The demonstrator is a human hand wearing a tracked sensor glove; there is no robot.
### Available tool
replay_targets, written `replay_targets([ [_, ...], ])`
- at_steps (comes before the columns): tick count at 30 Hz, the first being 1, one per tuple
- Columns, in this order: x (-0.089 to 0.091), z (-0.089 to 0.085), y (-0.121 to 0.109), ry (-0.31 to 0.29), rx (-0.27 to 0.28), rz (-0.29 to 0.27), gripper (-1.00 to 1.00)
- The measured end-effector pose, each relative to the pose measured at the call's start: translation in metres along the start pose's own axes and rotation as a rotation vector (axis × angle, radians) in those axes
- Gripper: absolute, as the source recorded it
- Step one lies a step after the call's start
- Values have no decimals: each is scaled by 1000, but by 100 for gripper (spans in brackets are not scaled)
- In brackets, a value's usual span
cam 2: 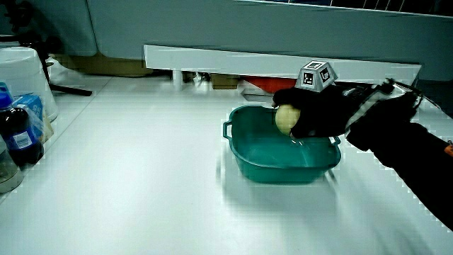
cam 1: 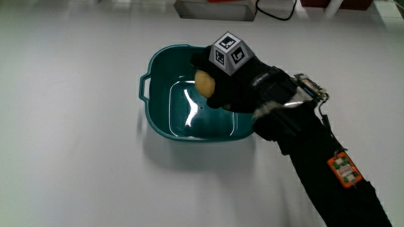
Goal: Place pear into plate
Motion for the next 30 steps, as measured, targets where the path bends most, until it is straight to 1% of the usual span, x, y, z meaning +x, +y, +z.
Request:
replay_targets([
  [2,3,-7,9,29,-18,-8,0],
  [3,3,-10,11,33,-25,-13,0],
  [4,3,-14,14,45,-25,-11,0],
  [5,4,-18,18,49,-35,-21,0],
  [6,5,-21,20,58,-30,-26,0],
  [7,6,-25,23,77,-45,-22,0],
  [9,4,-31,27,93,-54,-14,0],
  [10,5,-37,31,89,-71,-23,0],
  [11,4,-40,33,92,-74,-23,0],
  [12,5,-45,35,101,-88,-27,0],
  [13,6,-49,38,108,-89,-36,0],
  [16,8,-58,44,113,-119,-51,0],
  [17,8,-59,44,120,-115,-49,0],
  [18,8,-63,46,118,-134,-52,0],
  [19,7,-66,48,107,-137,-64,0],
  [20,7,-68,49,121,-146,-61,0],
  [21,7,-71,51,111,-151,-69,0],
  [22,6,-73,52,121,-162,-58,0],
  [23,5,-73,51,120,-151,-53,0],
  [24,6,-80,54,115,-178,-59,0],
  [26,4,-82,54,108,-174,-65,0],
  [27,5,-86,56,118,-197,-63,0],
  [29,7,-85,55,119,-186,-71,0],
  [30,7,-83,55,110,-175,-84,0],
])
